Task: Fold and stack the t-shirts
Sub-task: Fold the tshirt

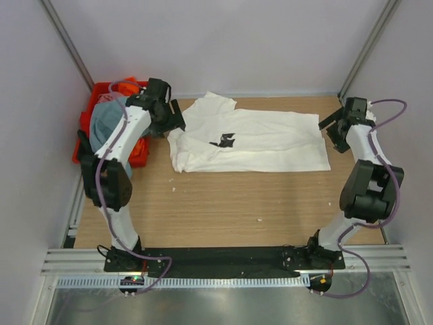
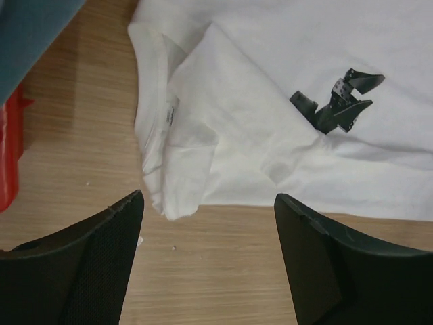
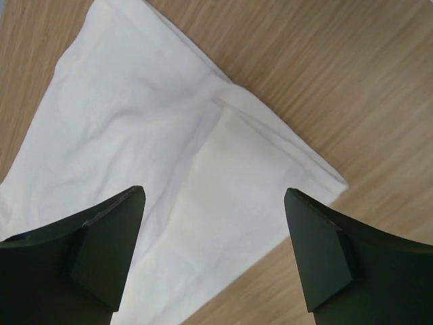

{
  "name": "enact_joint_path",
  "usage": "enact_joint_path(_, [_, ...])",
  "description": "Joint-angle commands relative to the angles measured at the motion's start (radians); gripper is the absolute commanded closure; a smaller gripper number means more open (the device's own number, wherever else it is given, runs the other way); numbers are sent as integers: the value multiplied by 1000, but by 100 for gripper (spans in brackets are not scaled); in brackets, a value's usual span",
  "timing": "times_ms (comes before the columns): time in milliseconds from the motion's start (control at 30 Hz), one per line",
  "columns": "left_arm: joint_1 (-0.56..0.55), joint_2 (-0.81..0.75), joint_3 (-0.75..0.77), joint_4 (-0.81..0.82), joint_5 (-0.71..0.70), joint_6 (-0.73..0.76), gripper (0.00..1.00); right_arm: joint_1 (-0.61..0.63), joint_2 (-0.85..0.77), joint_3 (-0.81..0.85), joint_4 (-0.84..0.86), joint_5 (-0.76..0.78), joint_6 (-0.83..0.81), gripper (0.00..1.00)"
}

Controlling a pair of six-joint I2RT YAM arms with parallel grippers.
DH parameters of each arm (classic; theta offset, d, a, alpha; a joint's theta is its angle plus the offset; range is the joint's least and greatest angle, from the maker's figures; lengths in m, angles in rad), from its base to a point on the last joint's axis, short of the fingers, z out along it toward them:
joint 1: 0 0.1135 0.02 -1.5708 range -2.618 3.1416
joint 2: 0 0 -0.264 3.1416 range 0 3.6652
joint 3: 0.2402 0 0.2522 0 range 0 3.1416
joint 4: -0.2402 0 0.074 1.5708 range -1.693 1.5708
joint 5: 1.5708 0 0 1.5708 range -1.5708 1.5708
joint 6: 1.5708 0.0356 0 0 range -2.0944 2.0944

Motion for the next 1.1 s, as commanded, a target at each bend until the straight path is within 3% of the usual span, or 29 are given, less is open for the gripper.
enact_joint_path(0, [-9, -280, -300, 172, -96, -44, 21, 43, -229, -176, 25, 66, -29, 9])
enact_joint_path(33, [-12, -323, -447, 230, -105, -60, 23, 76, -267, -222, 40, 59, -29, 9])
enact_joint_path(133, [-32, -429, -674, 348, -136, -113, 31, 152, -356, -360, 80, 52, -27, 9])
enact_joint_path(267, [-109, -455, -833, 451, -223, -155, 51, 212, -407, -460, 94, 78, -39, 9])
enact_joint_path(333, [-168, -426, -871, 491, -285, -170, 54, 222, -430, -486, 98, 83, -49, 9])
enact_joint_path(500, [-242, -322, -878, 523, -383, -178, 58, 223, -455, -538, 102, 91, -70, 9])
enact_joint_path(767, [-250, -192, -855, 562, -526, -140, 54, 223, -462, -549, 112, 97, -101, 9])
enact_joint_path(933, [-250, -139, -818, 582, -537, -107, 55, 222, -433, -541, 126, 89, -105, 9])
enact_joint_path(1067, [-250, -129, -801, 586, -558, -87, 64, 223, -407, -546, 143, 82, -107, 9])
